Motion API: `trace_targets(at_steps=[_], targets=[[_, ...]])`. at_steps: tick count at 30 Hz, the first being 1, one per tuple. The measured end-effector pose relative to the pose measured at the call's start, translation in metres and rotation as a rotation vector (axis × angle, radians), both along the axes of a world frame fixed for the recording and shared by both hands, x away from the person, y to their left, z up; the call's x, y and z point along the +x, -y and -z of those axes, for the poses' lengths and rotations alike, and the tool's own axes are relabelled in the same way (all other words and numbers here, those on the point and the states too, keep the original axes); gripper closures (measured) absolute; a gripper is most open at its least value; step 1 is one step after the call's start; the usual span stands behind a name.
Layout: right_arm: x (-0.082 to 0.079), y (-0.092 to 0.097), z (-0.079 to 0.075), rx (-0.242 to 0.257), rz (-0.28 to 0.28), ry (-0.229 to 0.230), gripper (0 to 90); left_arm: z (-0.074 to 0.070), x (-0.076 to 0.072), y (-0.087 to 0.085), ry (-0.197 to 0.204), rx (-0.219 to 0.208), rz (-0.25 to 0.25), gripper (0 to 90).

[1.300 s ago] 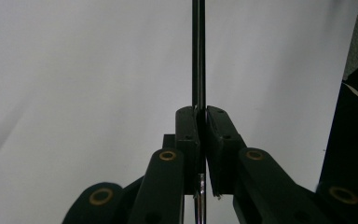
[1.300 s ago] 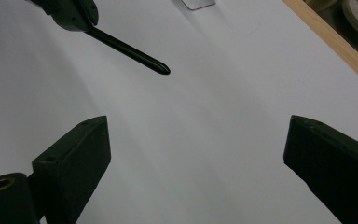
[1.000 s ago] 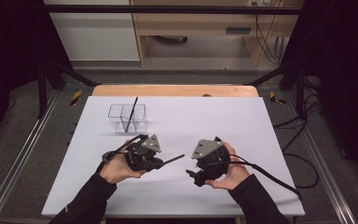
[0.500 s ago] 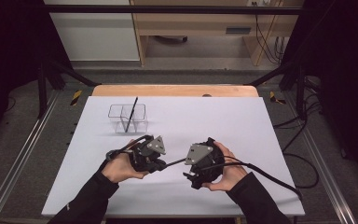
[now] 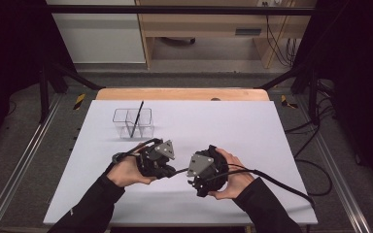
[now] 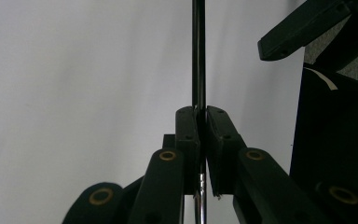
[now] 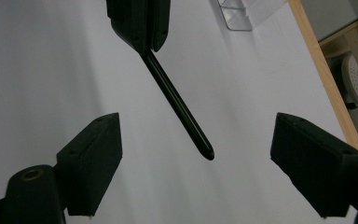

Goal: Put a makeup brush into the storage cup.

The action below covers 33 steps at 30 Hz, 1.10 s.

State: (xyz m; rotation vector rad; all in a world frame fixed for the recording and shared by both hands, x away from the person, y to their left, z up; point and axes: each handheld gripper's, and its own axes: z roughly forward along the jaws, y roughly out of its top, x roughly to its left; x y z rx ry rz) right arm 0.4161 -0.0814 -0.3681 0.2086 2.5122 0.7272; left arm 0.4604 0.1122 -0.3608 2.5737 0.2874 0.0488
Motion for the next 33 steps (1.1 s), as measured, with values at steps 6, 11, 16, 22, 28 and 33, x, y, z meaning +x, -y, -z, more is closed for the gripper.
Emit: trace_targets(at_steps=[6, 11, 16, 22, 28, 33], targets=[[-0.002, -0.006, 0.002, -0.032, -0.032, 0.028, 23.4, -0.001, 0.000, 0.002, -0.008, 0.003, 0.008, 83.5], [-0.002, -0.009, 0.005, -0.053, -0.062, 0.049, 28.0, -0.003, 0.000, 0.003, -0.008, 0.003, 0.007, 83.5], [-0.003, -0.012, 0.007, -0.070, -0.085, 0.073, 36.5, -0.005, 0.000, 0.004, -0.012, 0.001, 0.009, 83.5], [-0.004, -0.015, 0.011, -0.095, -0.119, 0.093, 47.5, -0.008, -0.001, 0.005, -0.012, 0.003, 0.013, 83.5], [-0.004, -0.016, 0.012, -0.113, -0.154, 0.130, 57.6, -0.009, -0.003, 0.007, -0.015, 0.005, 0.019, 83.5], [-0.004, -0.016, 0.012, -0.116, -0.178, 0.149, 67.7, -0.009, -0.003, 0.008, -0.016, 0.013, 0.022, 83.5]])
